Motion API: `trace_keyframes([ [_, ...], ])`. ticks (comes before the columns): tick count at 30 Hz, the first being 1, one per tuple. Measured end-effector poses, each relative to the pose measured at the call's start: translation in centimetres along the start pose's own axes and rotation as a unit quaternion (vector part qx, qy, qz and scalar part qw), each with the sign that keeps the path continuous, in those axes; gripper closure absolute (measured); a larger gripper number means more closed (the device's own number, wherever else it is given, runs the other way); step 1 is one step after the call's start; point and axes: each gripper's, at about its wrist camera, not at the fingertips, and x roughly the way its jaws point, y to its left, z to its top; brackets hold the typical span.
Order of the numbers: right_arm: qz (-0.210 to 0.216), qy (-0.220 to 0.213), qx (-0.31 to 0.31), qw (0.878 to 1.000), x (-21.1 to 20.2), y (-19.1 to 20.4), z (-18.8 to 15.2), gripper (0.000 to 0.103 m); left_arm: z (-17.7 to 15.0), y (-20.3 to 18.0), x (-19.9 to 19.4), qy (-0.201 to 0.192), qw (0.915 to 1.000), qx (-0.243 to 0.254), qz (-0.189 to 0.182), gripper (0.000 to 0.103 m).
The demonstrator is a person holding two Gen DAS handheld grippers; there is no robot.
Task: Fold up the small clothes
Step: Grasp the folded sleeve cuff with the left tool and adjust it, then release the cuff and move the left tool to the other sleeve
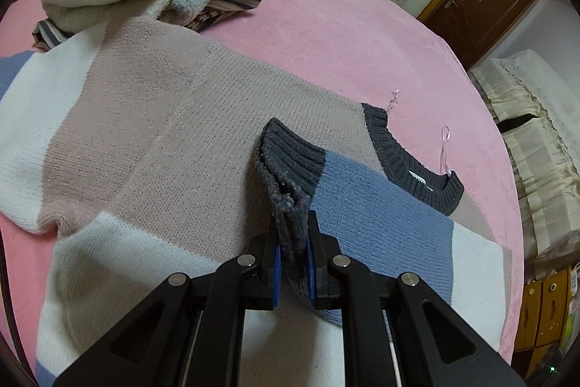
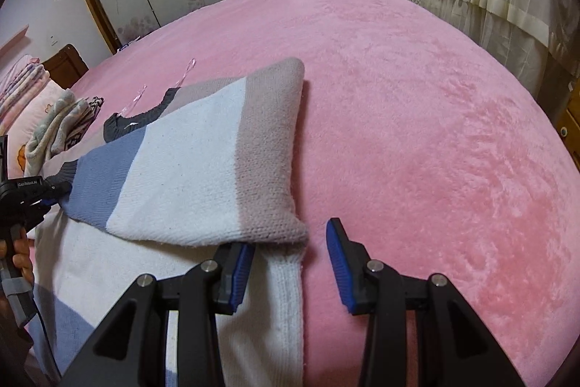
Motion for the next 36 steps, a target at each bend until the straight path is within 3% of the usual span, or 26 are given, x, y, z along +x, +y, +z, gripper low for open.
trace_keyframes([
  [1,0.007,0.002,0.0,1.0,0.0,0.0,-0.1,0.082,0.0,-0.1,0.1,-0.001,1.0,0.002,0.001,0.094],
  [8,-0.013,0.007,0.015,1.0,0.0,-0.1,-0.4,0.083,0.0,1.0,0.2,0.005,0.9997,0.023,0.008,0.089],
  [10,-0.021,0.015,0.008,1.0,-0.1,0.2,-0.3,0.082,0.0,0.4,-0.3,0.008,0.9987,0.044,0.026,0.081],
  [11,-0.023,0.018,0.006,1.0,-0.3,0.4,-0.2,0.082,0.1,0.3,-0.7,0.009,0.9981,0.051,0.032,0.068],
  [12,-0.025,0.022,0.005,0.999,-0.6,0.4,-0.2,0.081,0.1,-0.1,-1.4,0.009,0.9972,0.061,0.042,0.047],
  [15,-0.031,0.015,-0.003,0.999,-2.7,0.8,-0.3,0.08,-0.2,-0.6,-4.5,-0.018,0.9954,0.074,0.058,0.026],
  [19,-0.036,-0.007,-0.017,0.999,-6.6,1.5,-1.0,0.079,-1.5,-1.0,-8.8,-0.02,0.9946,0.083,0.059,0.022],
  [24,-0.025,-0.025,-0.034,0.999,-11.3,3.0,-2.4,0.075,-5.8,-1.4,-14.3,-0.014,0.9895,0.125,0.071,0.02],
  [32,-0.001,-0.044,-0.063,0.997,-16.8,6.7,-4.5,0.07,-12.5,-2.2,-21.4,-0.05,0.9674,0.218,0.118,0.014],
  [36,0.013,-0.052,-0.077,0.996,-18.7,8.4,-5.1,0.07,-13.9,-2.5,-24.0,-0.067,0.9631,0.232,0.12,0.008],
])
